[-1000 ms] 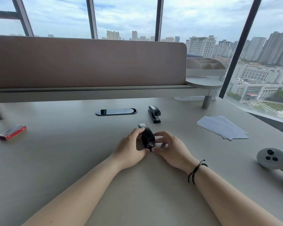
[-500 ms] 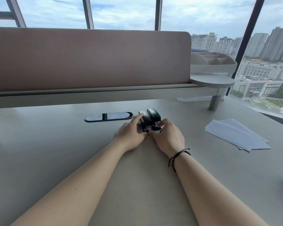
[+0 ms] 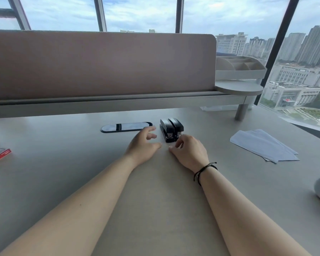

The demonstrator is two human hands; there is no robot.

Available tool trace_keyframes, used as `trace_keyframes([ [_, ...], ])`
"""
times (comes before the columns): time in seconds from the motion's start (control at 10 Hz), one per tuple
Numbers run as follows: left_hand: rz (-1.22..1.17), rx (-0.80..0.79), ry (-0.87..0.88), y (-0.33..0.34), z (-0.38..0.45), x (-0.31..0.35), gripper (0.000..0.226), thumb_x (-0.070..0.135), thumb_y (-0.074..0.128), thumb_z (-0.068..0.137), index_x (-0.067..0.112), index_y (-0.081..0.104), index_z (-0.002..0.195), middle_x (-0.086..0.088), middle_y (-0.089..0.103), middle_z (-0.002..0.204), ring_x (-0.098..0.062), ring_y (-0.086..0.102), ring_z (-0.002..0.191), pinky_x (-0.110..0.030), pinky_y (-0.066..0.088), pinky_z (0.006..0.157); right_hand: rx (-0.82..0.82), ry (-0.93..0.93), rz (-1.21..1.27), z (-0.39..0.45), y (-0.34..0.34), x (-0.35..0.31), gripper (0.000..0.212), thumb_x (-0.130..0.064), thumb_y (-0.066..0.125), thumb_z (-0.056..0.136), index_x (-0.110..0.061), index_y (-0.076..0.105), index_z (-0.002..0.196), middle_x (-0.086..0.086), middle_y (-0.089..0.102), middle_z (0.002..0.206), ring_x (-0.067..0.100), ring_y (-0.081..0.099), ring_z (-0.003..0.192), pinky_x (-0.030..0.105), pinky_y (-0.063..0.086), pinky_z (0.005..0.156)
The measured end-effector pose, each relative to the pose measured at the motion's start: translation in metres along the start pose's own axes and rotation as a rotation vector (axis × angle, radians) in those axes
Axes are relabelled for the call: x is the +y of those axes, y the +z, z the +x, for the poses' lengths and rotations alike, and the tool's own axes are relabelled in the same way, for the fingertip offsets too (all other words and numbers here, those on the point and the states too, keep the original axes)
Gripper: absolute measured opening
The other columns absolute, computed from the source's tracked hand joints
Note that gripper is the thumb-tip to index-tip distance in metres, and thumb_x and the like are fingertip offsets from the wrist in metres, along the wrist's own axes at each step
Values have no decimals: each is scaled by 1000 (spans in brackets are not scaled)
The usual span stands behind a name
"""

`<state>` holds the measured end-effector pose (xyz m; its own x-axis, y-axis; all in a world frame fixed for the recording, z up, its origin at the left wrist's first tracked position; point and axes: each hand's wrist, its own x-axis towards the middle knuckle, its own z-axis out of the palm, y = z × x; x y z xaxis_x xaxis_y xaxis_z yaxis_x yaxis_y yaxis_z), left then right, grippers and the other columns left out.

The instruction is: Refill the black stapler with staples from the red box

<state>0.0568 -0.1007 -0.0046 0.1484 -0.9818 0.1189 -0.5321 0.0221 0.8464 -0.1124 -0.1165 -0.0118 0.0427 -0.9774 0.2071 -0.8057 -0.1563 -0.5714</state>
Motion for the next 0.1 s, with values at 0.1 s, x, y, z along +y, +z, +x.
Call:
trace_keyframes([
  [0.1,-136,-72,33,-16,-38,-5,31,4,69,87,15,68,115,-8,76,108,-13,66,95,-28,50,88,-52,-61,-41,-19,-3,-6,23,-45,69,81,-23,65,80,-10,60,74,22,64,80,28,40,66],
])
